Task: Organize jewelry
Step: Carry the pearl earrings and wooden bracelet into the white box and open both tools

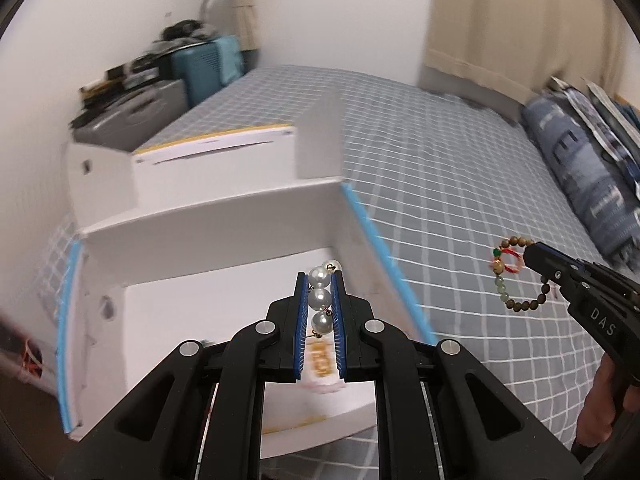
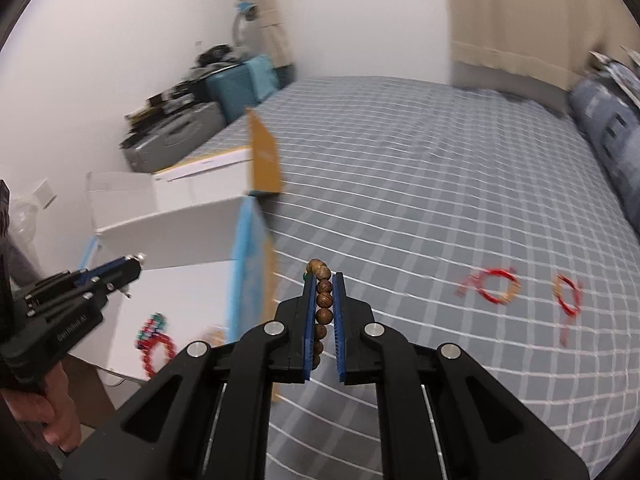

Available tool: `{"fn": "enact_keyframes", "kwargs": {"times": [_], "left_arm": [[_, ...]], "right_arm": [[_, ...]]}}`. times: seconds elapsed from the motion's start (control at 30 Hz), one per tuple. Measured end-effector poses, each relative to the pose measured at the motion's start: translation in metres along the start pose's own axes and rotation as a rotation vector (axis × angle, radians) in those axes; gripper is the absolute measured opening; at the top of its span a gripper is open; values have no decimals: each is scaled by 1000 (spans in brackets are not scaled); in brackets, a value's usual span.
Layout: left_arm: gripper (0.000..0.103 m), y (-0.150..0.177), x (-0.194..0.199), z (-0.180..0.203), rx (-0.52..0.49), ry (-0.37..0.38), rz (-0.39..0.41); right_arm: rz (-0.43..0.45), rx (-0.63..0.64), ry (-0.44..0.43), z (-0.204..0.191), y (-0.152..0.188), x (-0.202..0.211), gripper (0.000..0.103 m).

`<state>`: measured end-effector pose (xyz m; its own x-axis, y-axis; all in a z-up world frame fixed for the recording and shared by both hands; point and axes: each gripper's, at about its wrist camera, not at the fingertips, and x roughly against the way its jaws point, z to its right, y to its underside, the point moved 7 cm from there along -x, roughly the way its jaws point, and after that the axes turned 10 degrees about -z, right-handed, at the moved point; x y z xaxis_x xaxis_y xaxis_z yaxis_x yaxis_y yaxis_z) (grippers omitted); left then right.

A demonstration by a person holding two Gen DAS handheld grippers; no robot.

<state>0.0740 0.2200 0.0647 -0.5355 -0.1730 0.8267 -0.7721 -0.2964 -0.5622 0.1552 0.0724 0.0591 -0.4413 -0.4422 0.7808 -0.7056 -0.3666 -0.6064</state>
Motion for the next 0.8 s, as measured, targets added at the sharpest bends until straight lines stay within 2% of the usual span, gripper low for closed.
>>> {"fn": "enact_keyframes", "kwargs": {"times": [0.23, 0.33, 0.5, 0.8], "left_arm": [[11, 10, 3, -64, 101, -77, -12], [11, 18, -5, -82, 134, -97, -37], [11, 35, -19, -101, 171, -108, -79], [11, 54, -44, -115, 193, -117, -151]], "right_arm": [[-20, 110, -77, -83, -19, -26, 8], [-67, 144, -99, -110, -14, -48, 7], [-129, 169, -102, -129, -2, -76, 8], [-205, 174, -72, -139, 17, -110, 8]]}}
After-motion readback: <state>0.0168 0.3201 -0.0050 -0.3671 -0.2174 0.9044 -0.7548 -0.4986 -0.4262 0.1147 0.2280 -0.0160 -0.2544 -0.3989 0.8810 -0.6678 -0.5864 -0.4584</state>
